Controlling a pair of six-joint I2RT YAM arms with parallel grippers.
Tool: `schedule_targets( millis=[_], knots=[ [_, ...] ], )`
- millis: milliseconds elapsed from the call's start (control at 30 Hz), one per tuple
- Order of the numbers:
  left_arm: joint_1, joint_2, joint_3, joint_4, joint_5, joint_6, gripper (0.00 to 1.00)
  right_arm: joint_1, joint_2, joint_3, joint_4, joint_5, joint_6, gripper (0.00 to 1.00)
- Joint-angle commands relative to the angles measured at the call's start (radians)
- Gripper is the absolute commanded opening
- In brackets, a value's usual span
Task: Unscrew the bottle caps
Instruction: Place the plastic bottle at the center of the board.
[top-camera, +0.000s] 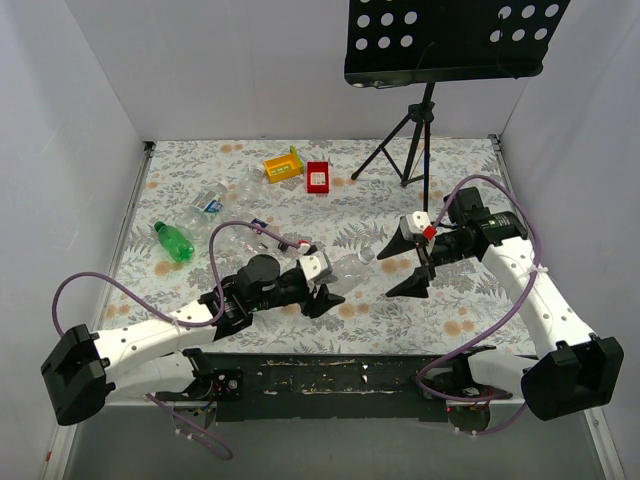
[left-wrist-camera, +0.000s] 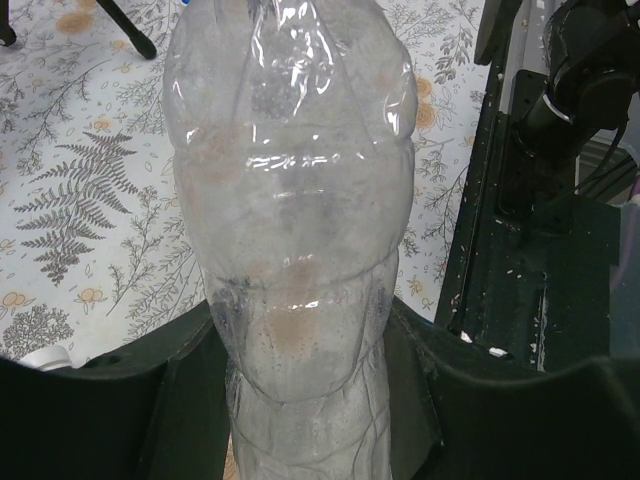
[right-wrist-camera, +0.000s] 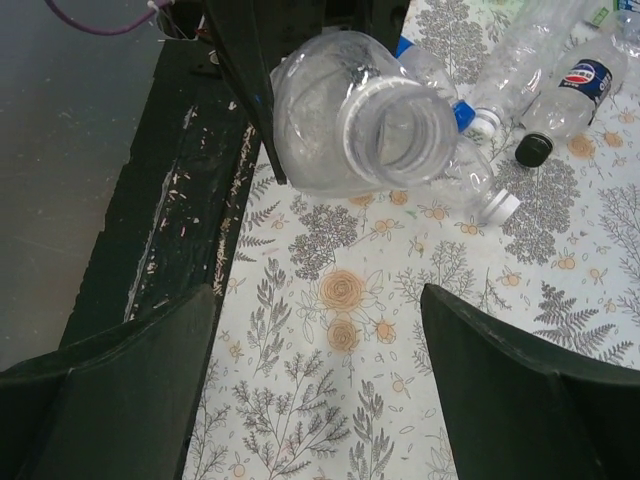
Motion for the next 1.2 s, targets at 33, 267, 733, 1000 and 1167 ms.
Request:
schedule_targets(
  millis=[33,267,733,1000,1167],
  knots=[
    [0.002,0.02,0.052,0.042,0.025,-0.006,0.02,0.037,0.013,0.056,-0.039,-0.058,-0.022,0.92],
    [0.002,0.047,0.07,0.055,0.033,-0.004,0.02,0.089,0.044,0.089,-0.056,-0.07,-0.023,0.92],
    [0.002,0.119,0.104,0.084,0.058,-0.003,0.02,0.112,0.083,0.137,-0.051,-0.172,0.036,0.92],
    [0.002,0.144,0.136,0.073,0.075,0.011,0.02,0.112,0.12,0.172,-0.033,-0.224,0.095,0.91],
    [0.004,0.141,0.129,0.073,0.078,0.007,0.01,0.089,0.099,0.157,0.255,-0.127,0.478,0.91]
  ],
)
